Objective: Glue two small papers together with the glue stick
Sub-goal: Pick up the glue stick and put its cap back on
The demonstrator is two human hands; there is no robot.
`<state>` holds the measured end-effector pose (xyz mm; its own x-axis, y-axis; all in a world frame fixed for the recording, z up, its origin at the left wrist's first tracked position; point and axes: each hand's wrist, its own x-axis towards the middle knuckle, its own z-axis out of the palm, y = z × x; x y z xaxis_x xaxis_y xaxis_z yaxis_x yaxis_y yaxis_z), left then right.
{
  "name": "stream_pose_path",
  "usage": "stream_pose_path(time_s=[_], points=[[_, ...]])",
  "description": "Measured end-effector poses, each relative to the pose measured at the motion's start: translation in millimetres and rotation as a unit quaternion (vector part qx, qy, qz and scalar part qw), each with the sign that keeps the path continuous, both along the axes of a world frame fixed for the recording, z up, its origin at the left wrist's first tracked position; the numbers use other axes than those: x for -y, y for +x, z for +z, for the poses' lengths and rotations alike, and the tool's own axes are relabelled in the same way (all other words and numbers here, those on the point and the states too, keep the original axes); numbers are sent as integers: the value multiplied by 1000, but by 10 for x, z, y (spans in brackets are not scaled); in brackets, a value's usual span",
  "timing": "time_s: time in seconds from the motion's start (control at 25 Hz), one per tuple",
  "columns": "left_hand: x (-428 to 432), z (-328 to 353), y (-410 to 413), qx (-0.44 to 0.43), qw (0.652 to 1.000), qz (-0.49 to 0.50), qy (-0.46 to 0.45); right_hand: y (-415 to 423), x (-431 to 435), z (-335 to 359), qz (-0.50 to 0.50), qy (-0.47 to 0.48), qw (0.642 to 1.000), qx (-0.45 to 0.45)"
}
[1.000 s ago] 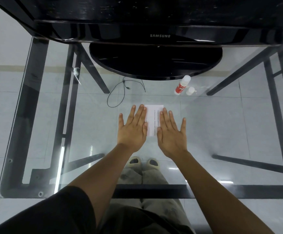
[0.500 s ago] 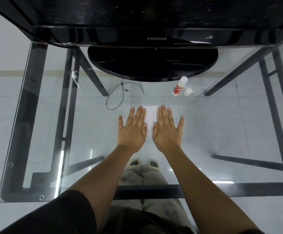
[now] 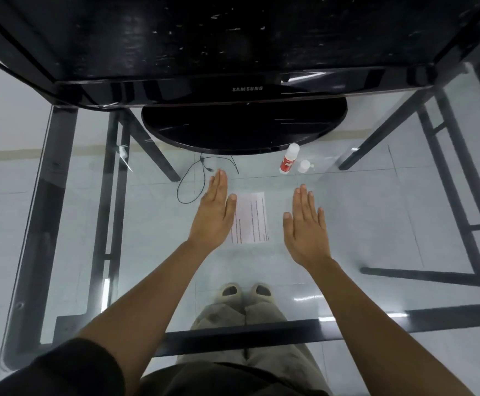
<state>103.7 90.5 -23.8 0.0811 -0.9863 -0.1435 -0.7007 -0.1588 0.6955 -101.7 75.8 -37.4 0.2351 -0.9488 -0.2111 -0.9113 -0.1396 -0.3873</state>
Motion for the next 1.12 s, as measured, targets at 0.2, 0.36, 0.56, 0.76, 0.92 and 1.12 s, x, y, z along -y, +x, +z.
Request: stream_pose_path(time_s=[0.2,0.36,0.56,0.76,0.92,1.12], points=[[579,151,-345,-20,999,-33,-29,-278,64,-82,-58,19,994,-88],[883,99,-602,-43,997,-34,-45,-340,59,-165,-65,21,993,-98],[1065,12,-684,-55,997,-5,-55,-321,65,-205,-65,11,991,-120],[1060,86,-670,-53,996,-18,-73,-321,77,-168,-55,32,989,-132],[922,381,-562,-89,994,3,-65,-328,198,86,-71,76,994,-32],[695,1031,-286,-177,980,35,-89,-47,545,955,-98,35,964,243]])
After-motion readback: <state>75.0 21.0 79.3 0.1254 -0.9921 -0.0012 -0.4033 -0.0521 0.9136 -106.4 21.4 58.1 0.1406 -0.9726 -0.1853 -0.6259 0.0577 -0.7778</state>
